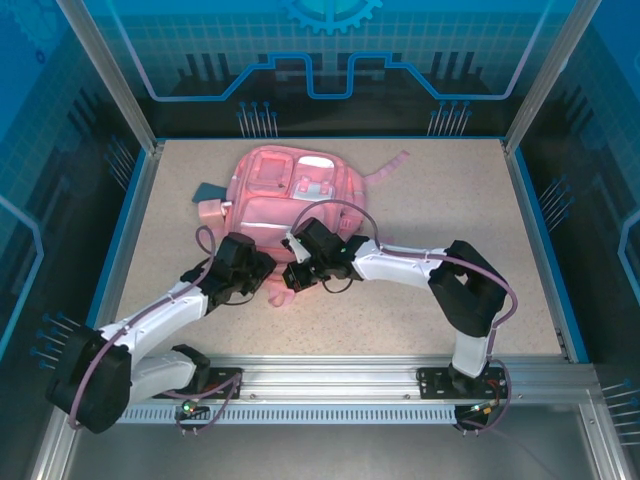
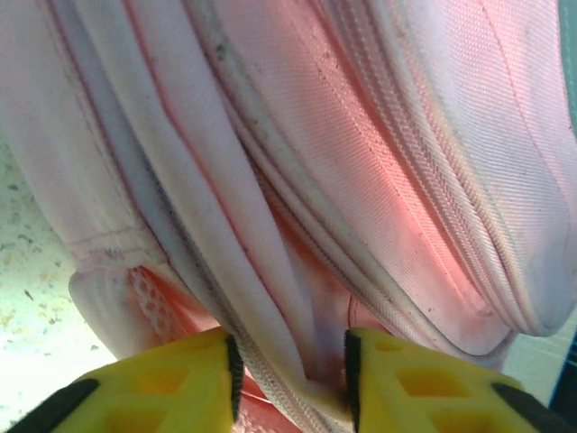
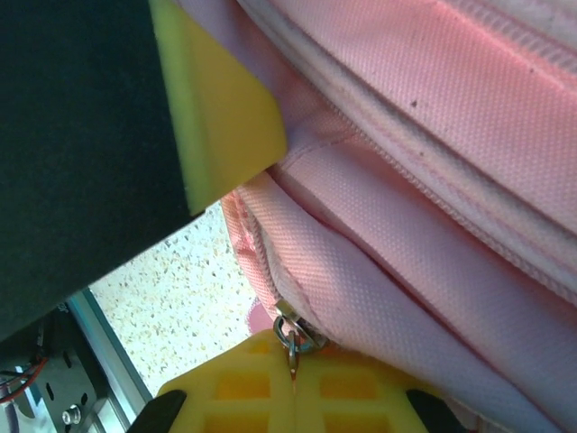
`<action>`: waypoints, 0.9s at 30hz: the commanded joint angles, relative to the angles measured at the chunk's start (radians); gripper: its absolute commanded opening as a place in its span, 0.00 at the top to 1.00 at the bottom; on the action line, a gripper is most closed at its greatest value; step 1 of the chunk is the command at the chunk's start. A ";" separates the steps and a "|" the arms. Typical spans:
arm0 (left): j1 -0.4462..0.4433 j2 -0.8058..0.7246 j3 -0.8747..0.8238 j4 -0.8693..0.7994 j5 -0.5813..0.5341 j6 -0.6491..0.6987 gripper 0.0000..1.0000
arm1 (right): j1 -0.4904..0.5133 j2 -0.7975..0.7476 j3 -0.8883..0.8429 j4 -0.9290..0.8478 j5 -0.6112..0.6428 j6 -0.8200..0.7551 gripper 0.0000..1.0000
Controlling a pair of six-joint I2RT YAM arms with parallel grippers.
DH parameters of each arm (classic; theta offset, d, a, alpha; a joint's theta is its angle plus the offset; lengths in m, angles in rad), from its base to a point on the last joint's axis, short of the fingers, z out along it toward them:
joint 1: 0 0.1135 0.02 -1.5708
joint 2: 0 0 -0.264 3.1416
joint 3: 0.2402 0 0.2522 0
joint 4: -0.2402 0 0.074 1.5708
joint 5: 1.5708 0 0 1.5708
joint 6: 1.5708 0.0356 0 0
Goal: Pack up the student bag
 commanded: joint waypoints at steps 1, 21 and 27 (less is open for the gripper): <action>0.001 0.015 0.025 0.002 -0.021 0.022 0.77 | 0.026 -0.071 0.002 -0.085 0.064 -0.050 1.00; 0.001 -0.108 0.040 -0.105 -0.048 0.075 1.00 | -0.123 -0.175 -0.105 -0.245 0.452 -0.097 1.00; 0.001 -0.134 0.092 -0.230 -0.031 0.122 1.00 | -0.161 -0.138 -0.057 -0.220 0.412 -0.167 1.00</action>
